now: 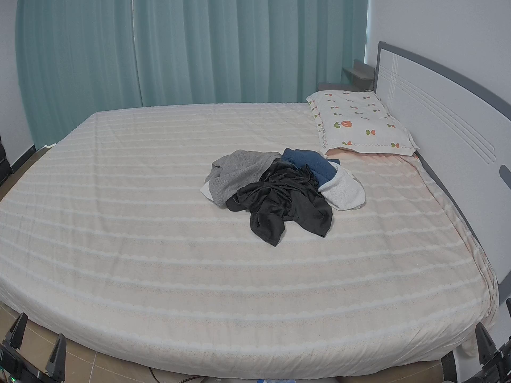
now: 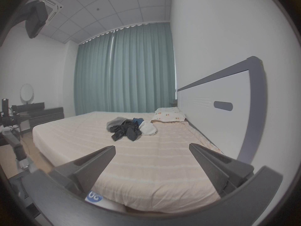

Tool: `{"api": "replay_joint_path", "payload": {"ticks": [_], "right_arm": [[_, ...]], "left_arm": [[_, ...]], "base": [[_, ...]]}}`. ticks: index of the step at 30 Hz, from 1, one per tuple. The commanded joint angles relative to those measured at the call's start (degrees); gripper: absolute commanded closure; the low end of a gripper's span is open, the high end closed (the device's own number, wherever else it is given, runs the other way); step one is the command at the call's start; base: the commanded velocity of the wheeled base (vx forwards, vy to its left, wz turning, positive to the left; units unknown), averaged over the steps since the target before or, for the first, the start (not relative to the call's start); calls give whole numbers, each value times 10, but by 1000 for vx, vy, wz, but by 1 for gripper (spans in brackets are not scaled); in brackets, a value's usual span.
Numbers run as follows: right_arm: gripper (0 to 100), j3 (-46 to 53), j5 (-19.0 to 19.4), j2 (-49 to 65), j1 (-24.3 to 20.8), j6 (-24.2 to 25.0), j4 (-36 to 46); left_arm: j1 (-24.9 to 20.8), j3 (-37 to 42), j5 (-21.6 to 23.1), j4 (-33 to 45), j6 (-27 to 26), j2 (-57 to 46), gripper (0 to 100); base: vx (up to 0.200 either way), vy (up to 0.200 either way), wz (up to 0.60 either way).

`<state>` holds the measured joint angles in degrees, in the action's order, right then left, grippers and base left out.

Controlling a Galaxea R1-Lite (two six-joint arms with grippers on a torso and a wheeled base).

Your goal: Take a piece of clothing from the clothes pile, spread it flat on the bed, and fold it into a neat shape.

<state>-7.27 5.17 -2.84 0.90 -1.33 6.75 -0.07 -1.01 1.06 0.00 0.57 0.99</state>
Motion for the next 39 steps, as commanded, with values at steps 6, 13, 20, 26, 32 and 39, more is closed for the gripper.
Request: {"api": "replay_joint_path", "payload": {"ticks": [6, 13, 20, 26, 32, 39], "right_arm": [[0, -99, 32, -371, -2, 44, -83], [0, -158, 23, -696, -56, 91, -259], [0, -268, -48, -950, -114, 135, -366], [0, -398, -105, -1117, -135, 213, -409], [0, -544, -154, -1257, -136, 253, -409], [0, -675, -155, -1354, -136, 259, -403]], "left_arm": [[0, 9, 1, 0, -2, -10, 0], [0, 8, 1, 0, -3, -10, 0], [0, 8, 1, 0, -3, -10, 0], [0, 8, 0, 0, -2, -10, 0], [0, 9, 1, 0, 0, -10, 0], [0, 8, 0, 0, 0, -10, 0]], "base": [[0, 0, 0], [0, 0, 0], [0, 0, 0], [0, 0, 0], [0, 0, 0], [0, 0, 0]]}}
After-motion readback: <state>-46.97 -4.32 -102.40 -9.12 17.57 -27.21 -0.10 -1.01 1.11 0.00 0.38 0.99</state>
